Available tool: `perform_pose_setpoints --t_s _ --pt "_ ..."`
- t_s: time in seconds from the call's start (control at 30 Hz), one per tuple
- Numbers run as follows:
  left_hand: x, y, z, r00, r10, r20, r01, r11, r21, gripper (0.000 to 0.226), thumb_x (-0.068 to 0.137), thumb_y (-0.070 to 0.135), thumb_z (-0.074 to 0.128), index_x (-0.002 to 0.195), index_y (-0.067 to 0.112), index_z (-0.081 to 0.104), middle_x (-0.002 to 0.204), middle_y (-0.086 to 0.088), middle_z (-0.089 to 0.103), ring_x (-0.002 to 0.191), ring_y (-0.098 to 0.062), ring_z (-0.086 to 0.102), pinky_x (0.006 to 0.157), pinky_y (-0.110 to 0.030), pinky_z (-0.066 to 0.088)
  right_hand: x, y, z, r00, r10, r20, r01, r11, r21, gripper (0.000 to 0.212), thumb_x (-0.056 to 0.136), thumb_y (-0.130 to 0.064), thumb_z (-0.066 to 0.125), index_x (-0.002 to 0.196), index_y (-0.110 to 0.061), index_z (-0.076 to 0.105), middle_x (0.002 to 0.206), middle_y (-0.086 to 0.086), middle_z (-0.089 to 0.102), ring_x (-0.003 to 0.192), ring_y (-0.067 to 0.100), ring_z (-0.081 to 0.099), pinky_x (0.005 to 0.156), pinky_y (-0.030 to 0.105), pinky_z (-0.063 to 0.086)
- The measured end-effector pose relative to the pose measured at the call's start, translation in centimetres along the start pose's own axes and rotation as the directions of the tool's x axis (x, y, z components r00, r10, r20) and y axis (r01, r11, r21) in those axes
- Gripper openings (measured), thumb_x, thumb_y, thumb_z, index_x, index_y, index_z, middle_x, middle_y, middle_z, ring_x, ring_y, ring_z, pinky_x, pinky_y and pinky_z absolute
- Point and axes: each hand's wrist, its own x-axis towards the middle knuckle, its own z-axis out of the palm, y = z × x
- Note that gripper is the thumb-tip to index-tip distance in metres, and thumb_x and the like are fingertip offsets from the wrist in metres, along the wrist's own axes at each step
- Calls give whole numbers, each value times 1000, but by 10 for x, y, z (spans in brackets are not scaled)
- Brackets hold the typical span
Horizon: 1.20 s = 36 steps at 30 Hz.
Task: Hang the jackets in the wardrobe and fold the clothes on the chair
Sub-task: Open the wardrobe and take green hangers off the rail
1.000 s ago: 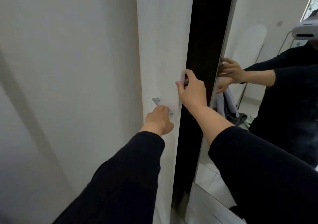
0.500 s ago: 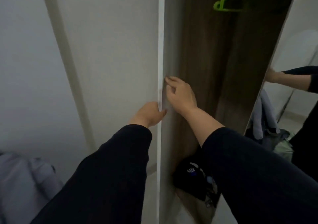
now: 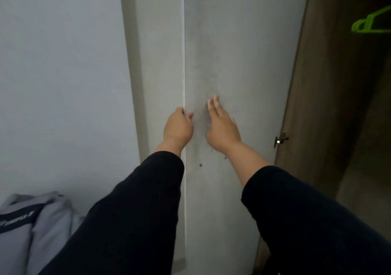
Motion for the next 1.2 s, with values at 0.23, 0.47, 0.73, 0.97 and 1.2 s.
perform_pose_setpoints --t_s 0.23,0.47,0.73,0.97,1.2 --pt "32 -20 12 996 -71 -49 70 997 -20 22 101 25 37 107 8 50 105 -9 60 91 -26 57 73 -30 40 31 9 31 995 -80 -61 80 997 -13 90 83 3 48 153 -23 -3 158 -9 -18 147 11 -5 120 45 10" --pt "35 -27 21 992 -41 -122 45 999 30 24 99 23 38 116 8 47 118 -10 53 101 -27 56 77 -33 41 38 19 30 982 -164 -93 163 987 -14 85 81 6 49 153 -20 11 161 -7 -4 147 11 6 118 37 19" --pt "32 45 24 842 339 -419 -231 929 287 61 70 -2 52 128 16 44 122 -7 42 107 -25 43 80 -30 33 22 70 -22 994 10 -111 -23 992 -122 65 84 4 41 144 -21 38 153 -5 29 140 16 25 110 37 25" --pt "45 101 87 885 466 20 -466 884 35 37 82 6 50 116 19 51 124 0 38 119 -17 37 83 -30 38 -1 133 -101 958 199 -205 -236 955 -179 56 87 0 45 138 -22 46 144 -4 41 135 15 32 110 39 30" --pt "70 180 162 818 546 182 -509 834 -212 29 91 12 51 119 18 52 129 -2 38 123 -15 37 90 -24 33 3 206 -179 882 351 -315 -410 900 -147 52 93 -10 48 141 -27 40 147 -1 36 136 20 32 109 42 34"
